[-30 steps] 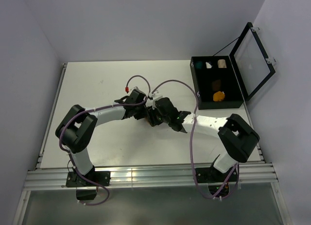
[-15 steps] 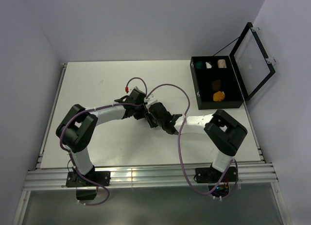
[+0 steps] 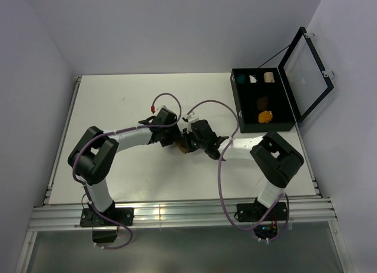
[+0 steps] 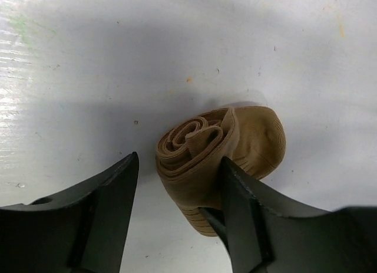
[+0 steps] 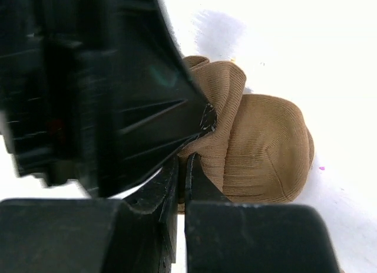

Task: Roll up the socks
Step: Roll the sock at the center of the board.

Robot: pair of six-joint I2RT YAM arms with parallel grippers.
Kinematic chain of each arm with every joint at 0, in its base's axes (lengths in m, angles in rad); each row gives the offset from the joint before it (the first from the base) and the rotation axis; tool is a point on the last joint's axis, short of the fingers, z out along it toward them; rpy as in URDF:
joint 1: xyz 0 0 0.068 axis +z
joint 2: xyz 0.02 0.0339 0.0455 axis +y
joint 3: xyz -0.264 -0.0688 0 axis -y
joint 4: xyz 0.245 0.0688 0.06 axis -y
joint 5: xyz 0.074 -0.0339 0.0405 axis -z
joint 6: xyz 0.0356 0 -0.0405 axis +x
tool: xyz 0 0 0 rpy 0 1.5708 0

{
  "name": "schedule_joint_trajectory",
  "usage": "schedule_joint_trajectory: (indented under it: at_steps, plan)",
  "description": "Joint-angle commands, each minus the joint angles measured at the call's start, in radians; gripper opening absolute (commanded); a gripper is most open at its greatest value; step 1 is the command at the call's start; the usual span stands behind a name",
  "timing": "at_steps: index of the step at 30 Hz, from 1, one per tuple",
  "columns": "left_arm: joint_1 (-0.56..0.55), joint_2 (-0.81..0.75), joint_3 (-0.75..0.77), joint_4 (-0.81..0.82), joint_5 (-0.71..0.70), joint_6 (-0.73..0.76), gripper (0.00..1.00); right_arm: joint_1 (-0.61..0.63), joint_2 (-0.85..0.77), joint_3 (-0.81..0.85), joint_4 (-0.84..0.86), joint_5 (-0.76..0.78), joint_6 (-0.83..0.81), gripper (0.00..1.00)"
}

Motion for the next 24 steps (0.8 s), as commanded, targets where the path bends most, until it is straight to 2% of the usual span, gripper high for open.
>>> schedule_joint_trajectory:
  at_steps: [1, 2, 5, 6, 13, 17, 24]
  plan:
    - [-0.026, -0.032, -0.008, -0.061, 0.014, 0.009, 0.63, -0.084, 0.009, -0.064, 0.007, -0.293, 0.105, 0.0]
    - [-0.026, -0.041, -0.016, -0.059, 0.01, 0.003, 0.64, -0.104, 0.013, -0.067, 0.023, -0.383, 0.119, 0.0]
    - [-0.025, -0.07, -0.039, -0.045, -0.009, -0.012, 0.68, -0.177, 0.041, -0.087, 0.099, -0.502, 0.193, 0.0]
    - [-0.025, -0.08, -0.043, -0.042, -0.015, -0.023, 0.7, -0.195, 0.053, -0.093, 0.142, -0.589, 0.213, 0.0]
    - [-0.017, -0.17, -0.103, 0.013, -0.065, -0.063, 0.75, -0.306, 0.246, -0.081, 0.337, -0.859, 0.44, 0.0]
    - [-0.019, -0.186, -0.12, 0.039, -0.049, -0.068, 0.75, -0.333, 0.311, -0.063, 0.37, -0.895, 0.497, 0.0]
    - [-0.017, -0.17, -0.148, 0.087, -0.041, -0.095, 0.73, -0.345, 0.365, -0.001, 0.232, -0.884, 0.466, 0.0]
